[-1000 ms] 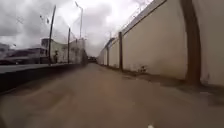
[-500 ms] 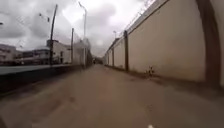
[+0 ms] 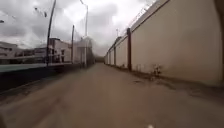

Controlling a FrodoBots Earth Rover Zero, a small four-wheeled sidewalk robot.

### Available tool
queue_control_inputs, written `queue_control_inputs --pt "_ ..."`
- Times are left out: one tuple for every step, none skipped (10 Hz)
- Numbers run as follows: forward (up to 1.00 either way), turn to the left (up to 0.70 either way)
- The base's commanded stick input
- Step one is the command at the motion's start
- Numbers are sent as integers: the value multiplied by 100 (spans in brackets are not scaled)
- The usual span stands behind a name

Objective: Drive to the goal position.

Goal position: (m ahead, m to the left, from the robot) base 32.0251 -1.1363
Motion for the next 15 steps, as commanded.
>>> queue_control_inputs --pt "70 0" --pt "70 0" --pt "70 0" --pt "70 0" --pt "70 0" --pt "70 0" --pt "70 0" --pt "70 0" --pt "70 0" --pt "70 0" --pt "70 0" --pt "70 0" --pt "70 0" --pt "70 0" --pt "70 0"
